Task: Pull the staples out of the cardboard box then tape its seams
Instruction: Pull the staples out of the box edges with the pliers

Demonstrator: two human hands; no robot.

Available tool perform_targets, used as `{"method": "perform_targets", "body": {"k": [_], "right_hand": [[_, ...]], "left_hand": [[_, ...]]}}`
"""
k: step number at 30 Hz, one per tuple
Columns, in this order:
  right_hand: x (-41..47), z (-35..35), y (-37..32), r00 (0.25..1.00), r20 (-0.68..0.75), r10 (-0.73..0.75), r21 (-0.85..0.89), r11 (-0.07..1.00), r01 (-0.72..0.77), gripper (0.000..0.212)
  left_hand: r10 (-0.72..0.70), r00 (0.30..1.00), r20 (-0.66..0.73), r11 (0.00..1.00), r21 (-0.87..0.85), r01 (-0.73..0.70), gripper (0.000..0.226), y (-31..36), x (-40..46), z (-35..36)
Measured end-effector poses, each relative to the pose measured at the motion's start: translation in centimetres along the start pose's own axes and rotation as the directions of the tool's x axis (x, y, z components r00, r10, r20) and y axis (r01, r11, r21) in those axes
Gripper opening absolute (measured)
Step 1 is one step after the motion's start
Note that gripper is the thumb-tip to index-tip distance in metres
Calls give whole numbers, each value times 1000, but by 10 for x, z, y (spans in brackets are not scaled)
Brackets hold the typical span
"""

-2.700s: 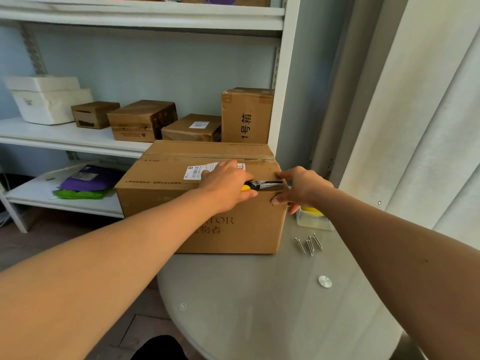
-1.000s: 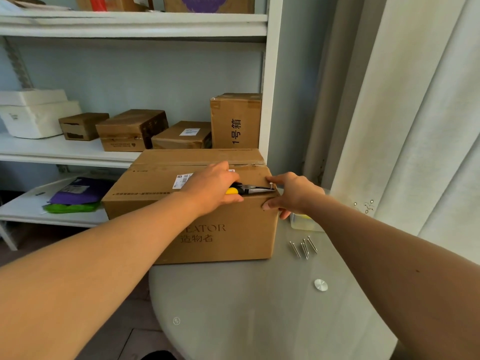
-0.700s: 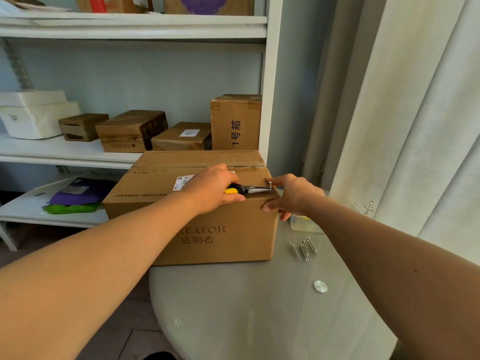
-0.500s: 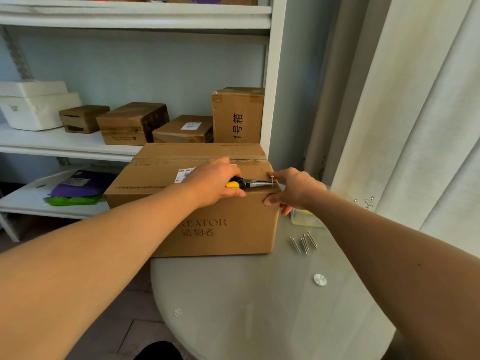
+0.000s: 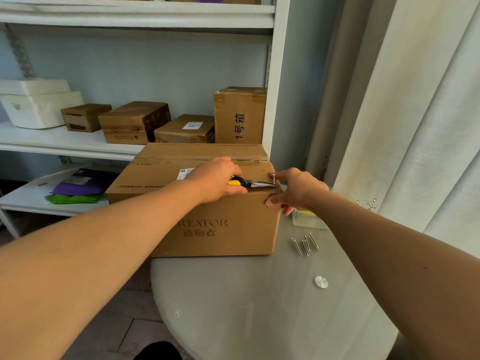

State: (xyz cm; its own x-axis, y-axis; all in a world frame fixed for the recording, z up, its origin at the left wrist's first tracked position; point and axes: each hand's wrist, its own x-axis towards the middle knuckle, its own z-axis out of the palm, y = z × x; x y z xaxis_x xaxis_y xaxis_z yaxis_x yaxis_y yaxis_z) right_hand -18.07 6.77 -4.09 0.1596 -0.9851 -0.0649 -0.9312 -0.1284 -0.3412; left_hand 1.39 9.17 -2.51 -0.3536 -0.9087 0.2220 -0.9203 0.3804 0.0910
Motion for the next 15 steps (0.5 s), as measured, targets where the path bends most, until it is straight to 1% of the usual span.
{"method": "perform_targets", "body": {"k": [3, 4, 7, 9, 11, 15], "right_hand": [[-2, -1, -1, 1000, 3, 0, 2, 1000, 0, 77], [-1, 0, -1, 1000, 2, 0, 4, 1000, 0, 78], [2, 1, 0, 1000, 8, 2, 15, 1000, -2, 78], [3, 0, 0, 1000, 9, 5, 13, 1000, -5, 78], [4, 0, 0, 1000, 5, 10, 6, 1000, -10, 79], [4, 0, 0, 1000, 1, 20, -4, 1000, -20, 79]], "left_hand": [[-6, 1000, -5, 1000, -6, 6, 41, 0, -3, 1], [6, 1000, -15, 1000, 18, -5, 42, 0, -6, 2], [88, 991, -102, 972, 225, -63, 47, 2, -12, 6], [115, 982, -149, 959, 275, -71, 49, 4, -13, 9], [91, 986, -139, 976, 211, -60, 48, 4, -12, 10], [5, 997, -71, 998, 66, -1, 42, 1, -7, 7]]}}
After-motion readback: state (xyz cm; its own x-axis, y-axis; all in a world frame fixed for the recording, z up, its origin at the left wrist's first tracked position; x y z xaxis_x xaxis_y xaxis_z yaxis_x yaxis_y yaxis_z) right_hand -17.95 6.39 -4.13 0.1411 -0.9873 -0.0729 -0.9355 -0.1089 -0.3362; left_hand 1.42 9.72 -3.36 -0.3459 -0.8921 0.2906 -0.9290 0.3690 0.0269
